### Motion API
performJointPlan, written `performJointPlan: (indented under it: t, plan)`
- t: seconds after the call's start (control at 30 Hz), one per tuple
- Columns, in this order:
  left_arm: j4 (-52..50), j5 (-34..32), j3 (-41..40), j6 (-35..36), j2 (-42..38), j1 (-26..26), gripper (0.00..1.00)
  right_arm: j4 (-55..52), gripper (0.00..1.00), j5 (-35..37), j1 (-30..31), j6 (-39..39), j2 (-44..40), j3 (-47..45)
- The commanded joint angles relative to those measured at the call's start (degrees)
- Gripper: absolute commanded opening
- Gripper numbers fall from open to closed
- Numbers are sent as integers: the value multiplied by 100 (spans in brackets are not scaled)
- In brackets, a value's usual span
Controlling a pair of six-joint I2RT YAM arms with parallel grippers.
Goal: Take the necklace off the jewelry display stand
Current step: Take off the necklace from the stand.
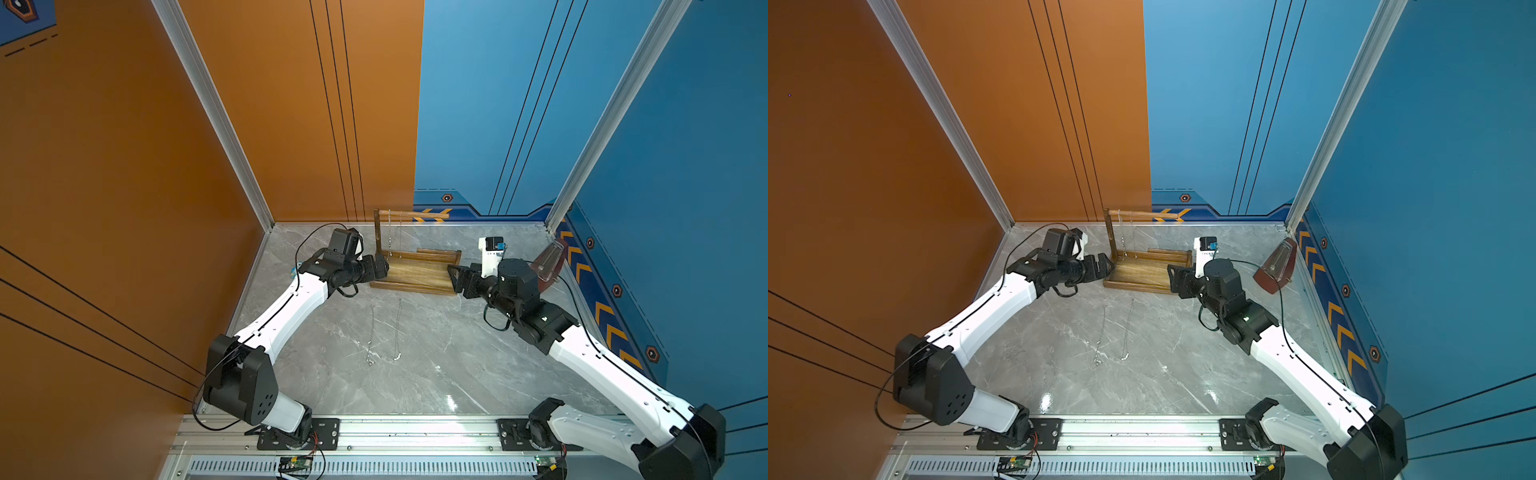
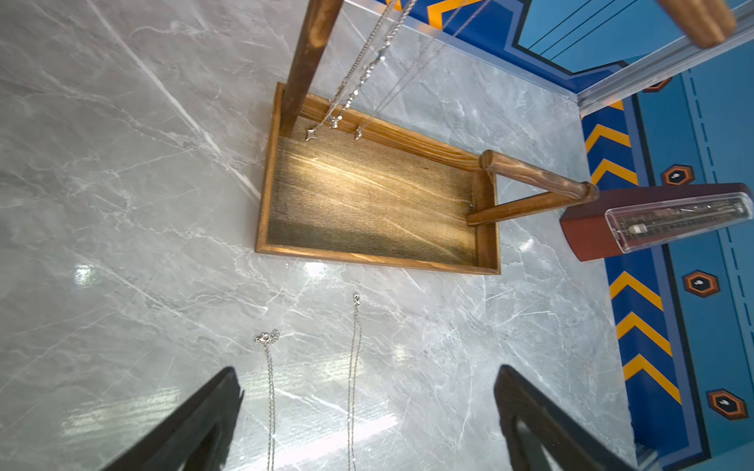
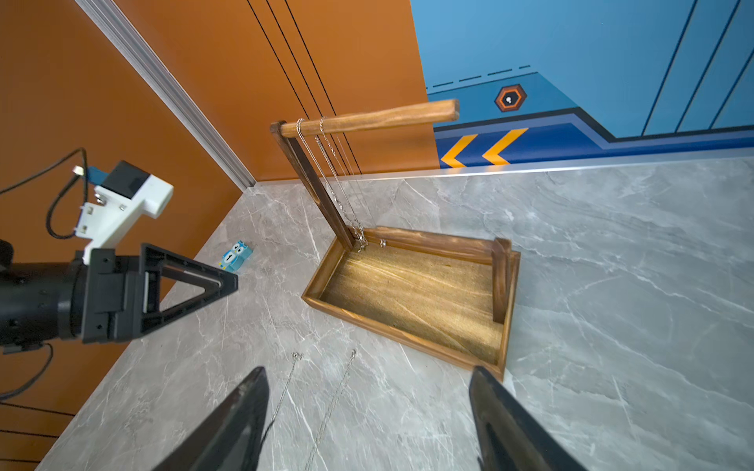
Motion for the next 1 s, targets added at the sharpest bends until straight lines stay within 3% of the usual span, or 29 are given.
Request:
performJointPlan:
  t: [0.0,0.23,0.47,0.97]
  plan:
    - [-145,-86,-157,-6,74,257,98,-308,77,378,136,-51,635,713]
    - [-117,11,-216,-150,184,767,98,-614,74,594,203,314,2185,2261]
    - [-55,65,-253,-248,244,845,98,-719,72,625,66,659,3346,3429]
    - [131,287,-391,-512,270,768,99,-673,65,138,-399,876,4577,4598]
